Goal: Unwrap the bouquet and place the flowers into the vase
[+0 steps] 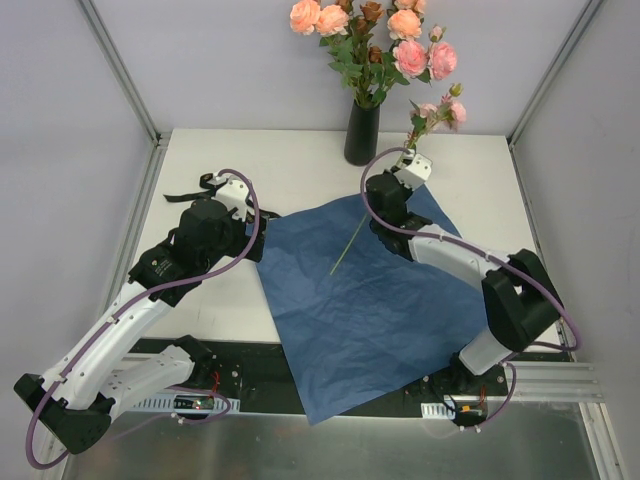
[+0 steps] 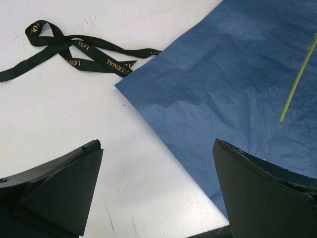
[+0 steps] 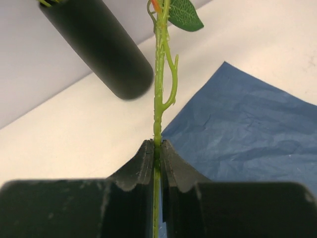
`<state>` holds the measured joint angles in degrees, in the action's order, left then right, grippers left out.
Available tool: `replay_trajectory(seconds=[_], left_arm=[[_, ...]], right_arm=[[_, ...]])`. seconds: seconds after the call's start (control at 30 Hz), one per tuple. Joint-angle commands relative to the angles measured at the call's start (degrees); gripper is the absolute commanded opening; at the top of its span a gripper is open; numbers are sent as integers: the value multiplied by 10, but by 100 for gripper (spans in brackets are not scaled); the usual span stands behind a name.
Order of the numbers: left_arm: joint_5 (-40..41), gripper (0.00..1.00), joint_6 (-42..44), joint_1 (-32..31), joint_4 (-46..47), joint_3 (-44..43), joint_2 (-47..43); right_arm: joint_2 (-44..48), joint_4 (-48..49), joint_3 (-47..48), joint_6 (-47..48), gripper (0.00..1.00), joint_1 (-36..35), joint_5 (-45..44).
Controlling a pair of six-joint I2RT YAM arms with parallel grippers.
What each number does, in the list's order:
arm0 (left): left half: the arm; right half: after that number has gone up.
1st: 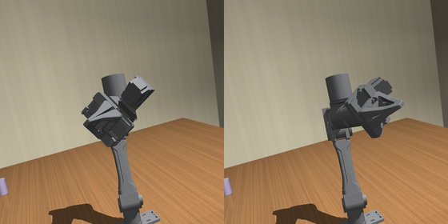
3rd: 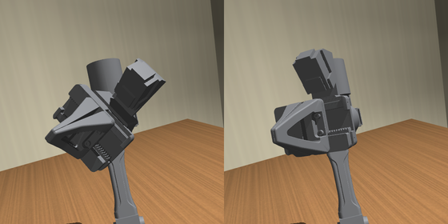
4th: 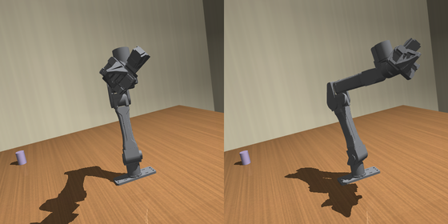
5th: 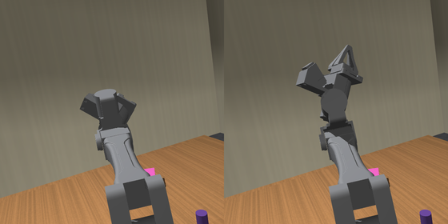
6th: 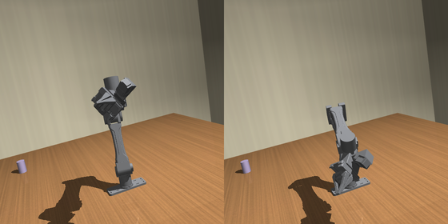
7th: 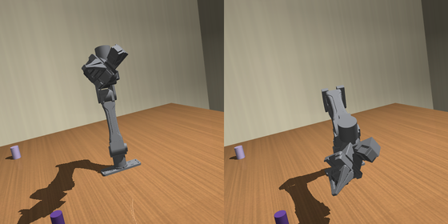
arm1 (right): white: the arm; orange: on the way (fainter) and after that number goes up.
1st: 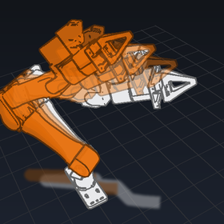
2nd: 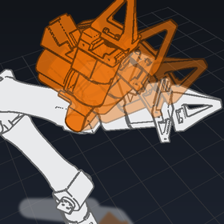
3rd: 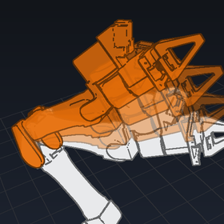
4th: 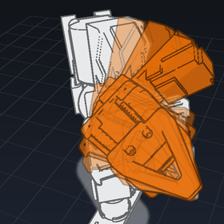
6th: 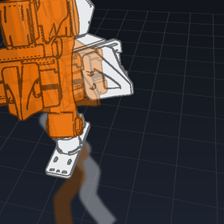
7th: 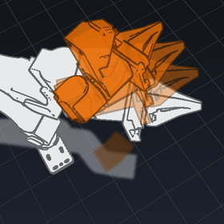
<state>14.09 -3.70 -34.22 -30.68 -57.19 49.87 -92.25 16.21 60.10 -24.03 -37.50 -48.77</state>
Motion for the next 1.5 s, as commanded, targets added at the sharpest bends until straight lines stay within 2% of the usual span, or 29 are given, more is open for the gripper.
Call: replay_trajectory(seconds=[0.0, 0.13, 0.3, 0.47, 0.63, 0.9, 1.2, 1.47], left_arm=[[1, 99, -1, -8, 17, 1, -9], [2, 99, 2, -8, 16, -3, -2], [-1, 99, 1, -8, 16, -1, -14], [-4, 99, 1, -8, 15, -2, -16], [-7, 99, 0, -8, 16, -3, -16], [-7, 99, -1, -8, 16, -4, -20], [-3, 99, 1, -8, 16, -3, -14], [11, 99, 6, -8, 16, -1, -12]], right_arm=[[64, 167, -28, 107, 0, -25, -68], [92, 317, -57, 203, 0, -48, -48], [98, 446, -47, 328, 0, -71, 14], [74, 500, -1, 420, 0, -75, 143], [13, 559, 69, 521, 0, -70, 233], [-99, 601, 199, 552, 0, 6, 380], [-221, 583, 399, 502, 0, 73, 418], [-336, 514, 592, 508, 0, 117, 467]])
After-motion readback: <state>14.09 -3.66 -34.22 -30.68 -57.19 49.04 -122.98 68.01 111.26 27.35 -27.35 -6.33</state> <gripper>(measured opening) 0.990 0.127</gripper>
